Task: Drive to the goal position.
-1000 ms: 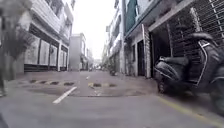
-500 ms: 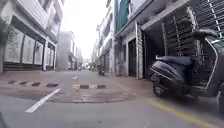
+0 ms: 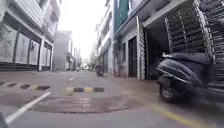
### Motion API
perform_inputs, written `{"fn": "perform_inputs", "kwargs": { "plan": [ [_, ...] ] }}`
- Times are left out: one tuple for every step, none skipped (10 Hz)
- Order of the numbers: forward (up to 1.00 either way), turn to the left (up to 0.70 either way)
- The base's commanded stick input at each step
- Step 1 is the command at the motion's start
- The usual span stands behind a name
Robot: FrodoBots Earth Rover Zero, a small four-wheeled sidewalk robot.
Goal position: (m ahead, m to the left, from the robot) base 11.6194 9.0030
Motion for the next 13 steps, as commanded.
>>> {"fn": "perform_inputs", "kwargs": {
  "plan": [
    [0.85, -0.34],
    [0.85, -0.34],
    [0.85, -0.34],
    [0.85, -0.34],
    [0.85, -0.11],
    [0.85, 0.00],
    [0.85, 0.00],
    [0.85, 0.00],
    [0.85, 0.00],
    [0.85, 0.00],
    [0.85, 0.00],
    [0.85, 0.00],
    [0.85, 0.00]
  ]
}}
